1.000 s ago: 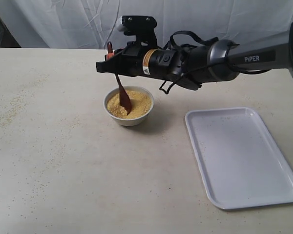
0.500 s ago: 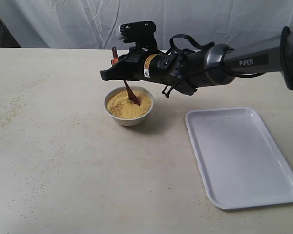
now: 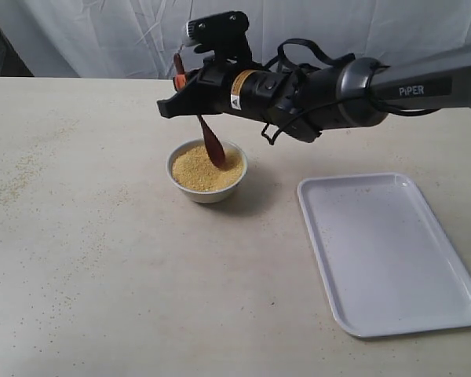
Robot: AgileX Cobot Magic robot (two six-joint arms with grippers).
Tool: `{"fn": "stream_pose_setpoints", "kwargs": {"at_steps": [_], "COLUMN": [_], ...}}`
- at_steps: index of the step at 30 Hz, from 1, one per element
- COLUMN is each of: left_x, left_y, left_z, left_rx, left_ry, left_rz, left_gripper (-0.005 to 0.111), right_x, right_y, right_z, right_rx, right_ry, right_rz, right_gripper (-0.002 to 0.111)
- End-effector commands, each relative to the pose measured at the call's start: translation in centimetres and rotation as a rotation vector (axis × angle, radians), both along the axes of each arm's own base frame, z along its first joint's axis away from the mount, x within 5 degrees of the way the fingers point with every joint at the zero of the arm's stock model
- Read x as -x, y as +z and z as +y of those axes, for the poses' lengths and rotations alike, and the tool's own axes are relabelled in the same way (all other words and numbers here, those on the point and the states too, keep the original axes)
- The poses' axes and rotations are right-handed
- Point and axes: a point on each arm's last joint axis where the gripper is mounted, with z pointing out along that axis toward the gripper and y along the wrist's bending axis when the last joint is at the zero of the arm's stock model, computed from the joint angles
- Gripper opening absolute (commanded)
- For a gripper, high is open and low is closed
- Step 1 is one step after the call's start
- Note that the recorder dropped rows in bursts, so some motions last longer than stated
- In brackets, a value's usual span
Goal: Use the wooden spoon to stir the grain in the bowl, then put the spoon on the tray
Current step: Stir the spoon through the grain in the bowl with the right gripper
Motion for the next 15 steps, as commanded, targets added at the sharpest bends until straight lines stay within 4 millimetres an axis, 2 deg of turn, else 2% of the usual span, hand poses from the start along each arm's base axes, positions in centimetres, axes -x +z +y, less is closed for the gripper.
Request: {"fn": "stream_pose_setpoints", "kwargs": {"at_steps": [1,4,7,11,15], "left_x": [0.0,0.0,0.0,0.0,0.0], "left_y": [-0.1,-0.1,-0.1,-0.1,-0.1], "left_z": [0.0,0.0,0.0,0.0,0.0], "left_rx": [0.005,0.005,0.005,0.005,0.005], "left_ry": [0.001,0.001,0.001,0.001,0.001], "left_rz": [-0.004,-0.004,-0.004,-0.004,-0.004], "left_gripper": [0.000,0.000,0.000,0.000,0.000], "right_x": [-0.3,0.2,0.5,0.4,-0.2], "right_y": [-2.4,-2.6,-1.5,0.8,1.3], "right_z": [-0.3,0.5,0.9,0.4,-0.5], "right_rx": [0.049,0.005,-0.018,-0.042,-0.008], "right_ry": [-0.022,-0.022,-0.008,-0.013,-0.019], "right_rz": [0.055,0.092,0.070,0.023,-0.019], "right_gripper": [-0.001,-0.001,-0.001,-0.001,-0.001]}}
